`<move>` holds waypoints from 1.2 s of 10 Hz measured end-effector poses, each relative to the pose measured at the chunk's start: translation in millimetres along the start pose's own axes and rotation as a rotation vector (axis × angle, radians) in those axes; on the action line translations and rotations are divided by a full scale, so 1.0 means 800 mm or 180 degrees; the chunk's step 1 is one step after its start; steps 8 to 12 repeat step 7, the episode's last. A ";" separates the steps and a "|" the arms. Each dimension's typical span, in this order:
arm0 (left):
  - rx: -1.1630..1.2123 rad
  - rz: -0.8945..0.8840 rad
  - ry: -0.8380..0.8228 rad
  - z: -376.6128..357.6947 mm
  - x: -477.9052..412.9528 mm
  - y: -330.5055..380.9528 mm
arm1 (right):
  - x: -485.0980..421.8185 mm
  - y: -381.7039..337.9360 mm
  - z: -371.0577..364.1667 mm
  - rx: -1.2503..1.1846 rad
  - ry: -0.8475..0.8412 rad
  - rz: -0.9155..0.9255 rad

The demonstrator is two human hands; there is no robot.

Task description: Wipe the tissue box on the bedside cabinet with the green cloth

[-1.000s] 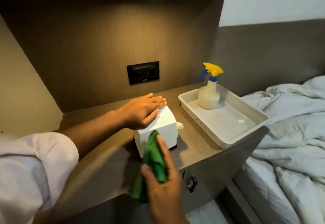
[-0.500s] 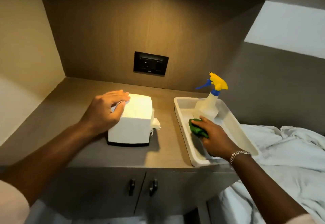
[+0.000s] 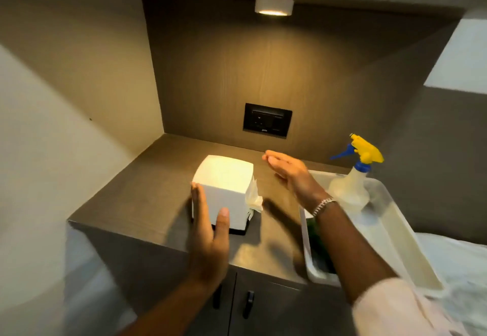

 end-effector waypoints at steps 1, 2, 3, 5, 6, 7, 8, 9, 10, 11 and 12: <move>0.0505 0.0563 0.0225 -0.022 0.005 0.004 | -0.012 0.011 -0.049 -0.0344 -0.0199 -0.0525; 0.1074 0.0955 0.0168 -0.026 -0.007 -0.002 | -0.009 0.022 -0.060 -0.0568 0.0223 -0.0674; 0.1018 0.1099 -0.0112 -0.014 -0.032 -0.013 | 0.015 0.031 -0.068 -0.0834 0.0643 -0.0709; 0.0755 0.1352 -0.0748 -0.015 -0.097 -0.005 | 0.089 0.037 -0.109 -0.1102 0.0627 -0.0642; 0.0543 0.1493 -0.0881 -0.018 -0.116 0.003 | 0.103 0.020 -0.126 -0.1303 0.0711 -0.0756; 0.0504 0.1480 -0.1077 -0.016 -0.119 0.008 | 0.112 0.002 -0.123 -0.1305 0.1120 -0.0599; 0.0504 0.1480 -0.1077 -0.016 -0.119 0.008 | 0.112 0.002 -0.123 -0.1305 0.1120 -0.0599; 0.0504 0.1480 -0.1077 -0.016 -0.119 0.008 | 0.112 0.002 -0.123 -0.1305 0.1120 -0.0599; 0.0504 0.1480 -0.1077 -0.016 -0.119 0.008 | 0.112 0.002 -0.123 -0.1305 0.1120 -0.0599; 0.0504 0.1480 -0.1077 -0.016 -0.119 0.008 | 0.112 0.002 -0.123 -0.1305 0.1120 -0.0599; 0.0504 0.1480 -0.1077 -0.016 -0.119 0.008 | 0.112 0.002 -0.123 -0.1305 0.1120 -0.0599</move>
Point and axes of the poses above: each hand's wrist, its own x-axis away from the middle knuckle, its own z-axis out of the back of the hand, y = z × x, the point moved 1 cm from there along -x, towards the middle knuckle, and after that the axes turned 14 degrees about y, right-handed, at the moved point
